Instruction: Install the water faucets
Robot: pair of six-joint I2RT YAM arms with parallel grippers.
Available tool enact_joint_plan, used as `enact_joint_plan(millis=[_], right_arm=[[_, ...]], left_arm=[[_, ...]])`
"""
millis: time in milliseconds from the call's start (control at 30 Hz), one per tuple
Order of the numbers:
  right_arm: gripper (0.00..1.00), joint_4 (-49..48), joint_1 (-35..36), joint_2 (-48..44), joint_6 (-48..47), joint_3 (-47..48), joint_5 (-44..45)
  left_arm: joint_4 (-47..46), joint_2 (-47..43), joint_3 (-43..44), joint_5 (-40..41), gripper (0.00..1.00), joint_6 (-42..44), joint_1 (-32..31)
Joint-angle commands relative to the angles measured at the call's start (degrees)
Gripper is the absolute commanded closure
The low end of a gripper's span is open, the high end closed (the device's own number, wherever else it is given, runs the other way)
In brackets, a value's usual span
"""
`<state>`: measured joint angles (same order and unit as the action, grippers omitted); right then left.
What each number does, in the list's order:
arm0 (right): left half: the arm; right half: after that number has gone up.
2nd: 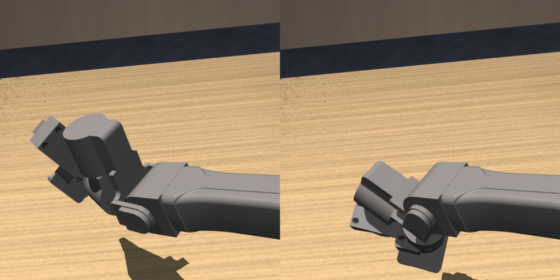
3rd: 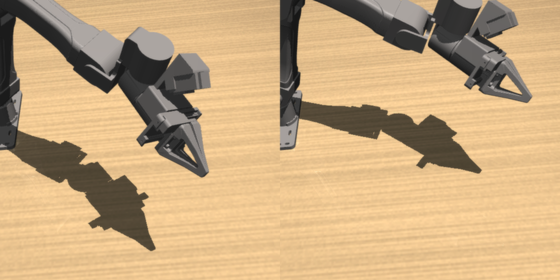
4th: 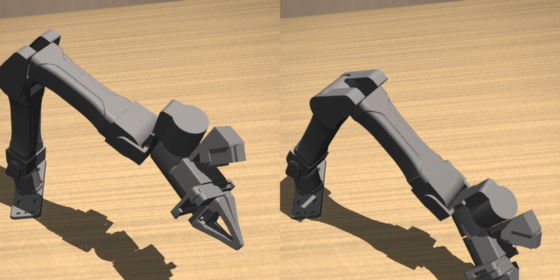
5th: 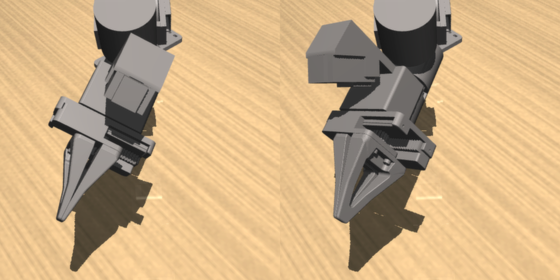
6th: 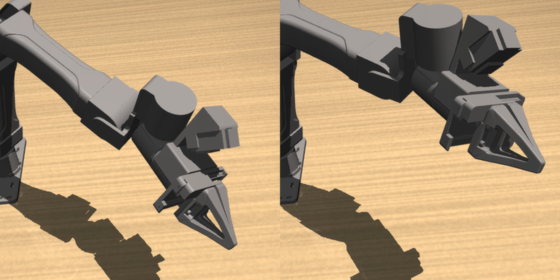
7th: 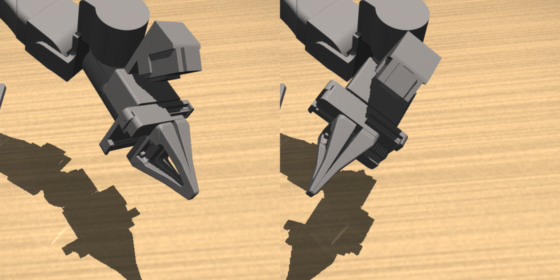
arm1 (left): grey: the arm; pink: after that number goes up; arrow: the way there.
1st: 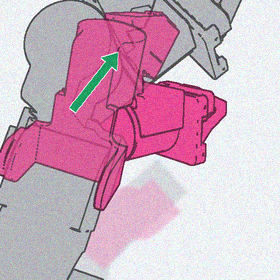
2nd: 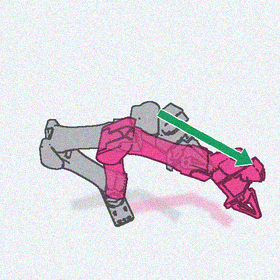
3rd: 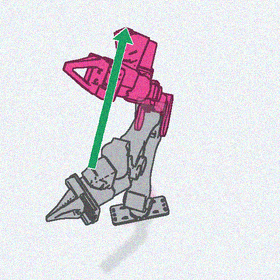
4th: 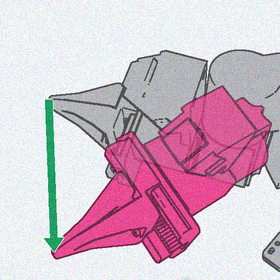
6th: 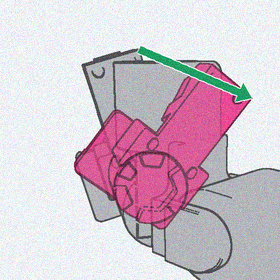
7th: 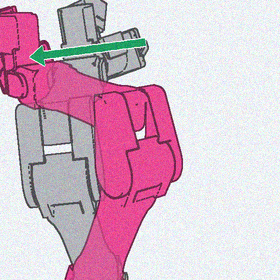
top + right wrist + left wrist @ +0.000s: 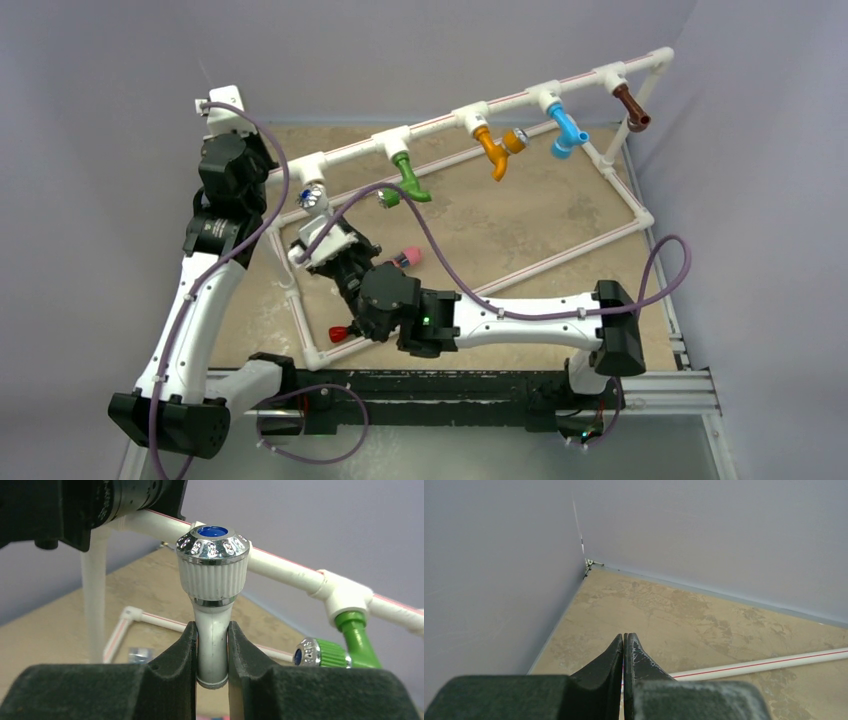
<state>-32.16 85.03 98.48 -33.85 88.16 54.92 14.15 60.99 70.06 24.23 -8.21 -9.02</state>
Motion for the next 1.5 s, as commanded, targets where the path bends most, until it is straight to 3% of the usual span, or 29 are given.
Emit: enact_joint_plan(millis=[0,267,600,800,1467], right_arm=[[1.00,5.18,-5.72,-1.46,23.73,2.23,-8.46],[1.00,6.09,-7.76,-4.44,47.00,0.00,-12.11],[1.00,-4.25,-7.54,-5.57,57.39,-7.72,-10.68],[1.00,-10.64,-5.34,-4.41,55.84,-9.35,-7.51],[1.00,-10.40,-1.72,4.16,51.97,-0.11,0.66]], left_arm=[[8.09,-0.17,-1.59,-3.63,1.00,-1.81,-0.56],[10.36,1.35,-0.57,-5.84,1.00,-3.39,-0.56],[14.64,0.97,0.15,-9.40,1.00,-6.91,-0.56],[16.82,1.45,0.63,-11.48,1.00,-7.73,-0.56],[18.72,0.82,0.06,-15.61,1.00,-8.84,-0.56]])
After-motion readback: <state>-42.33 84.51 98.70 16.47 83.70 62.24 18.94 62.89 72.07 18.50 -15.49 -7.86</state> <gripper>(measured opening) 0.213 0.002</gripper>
